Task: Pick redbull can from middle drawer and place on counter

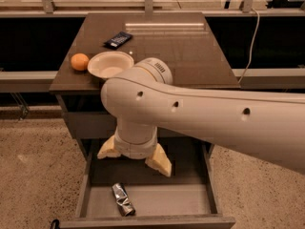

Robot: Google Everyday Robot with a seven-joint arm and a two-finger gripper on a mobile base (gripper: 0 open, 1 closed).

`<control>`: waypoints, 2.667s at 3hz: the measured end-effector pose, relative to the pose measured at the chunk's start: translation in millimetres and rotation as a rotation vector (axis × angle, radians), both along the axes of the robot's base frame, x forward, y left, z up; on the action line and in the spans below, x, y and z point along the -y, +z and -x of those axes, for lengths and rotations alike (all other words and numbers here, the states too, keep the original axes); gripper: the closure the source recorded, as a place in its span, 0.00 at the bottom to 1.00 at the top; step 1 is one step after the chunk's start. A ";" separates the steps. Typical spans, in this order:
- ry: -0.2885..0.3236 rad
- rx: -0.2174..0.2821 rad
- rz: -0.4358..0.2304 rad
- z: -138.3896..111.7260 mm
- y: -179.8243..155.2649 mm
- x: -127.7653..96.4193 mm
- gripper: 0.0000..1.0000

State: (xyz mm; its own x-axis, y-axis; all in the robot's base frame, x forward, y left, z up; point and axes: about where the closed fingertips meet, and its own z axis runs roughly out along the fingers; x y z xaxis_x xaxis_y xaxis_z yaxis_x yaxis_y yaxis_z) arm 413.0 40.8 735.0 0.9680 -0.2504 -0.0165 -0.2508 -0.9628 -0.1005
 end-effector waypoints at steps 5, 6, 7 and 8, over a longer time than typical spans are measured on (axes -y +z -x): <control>0.346 -0.026 -0.180 19.3 -140.9 -46.3 0.00; 0.354 -0.021 -0.140 13.0 -144.0 -44.0 0.00; 0.424 0.017 -0.097 -9.2 -173.6 -36.9 0.00; 0.506 0.073 -0.024 -27.7 -215.4 -29.9 0.00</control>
Offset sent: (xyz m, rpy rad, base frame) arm -0.0070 0.0649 -0.1512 0.1989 0.0081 0.4279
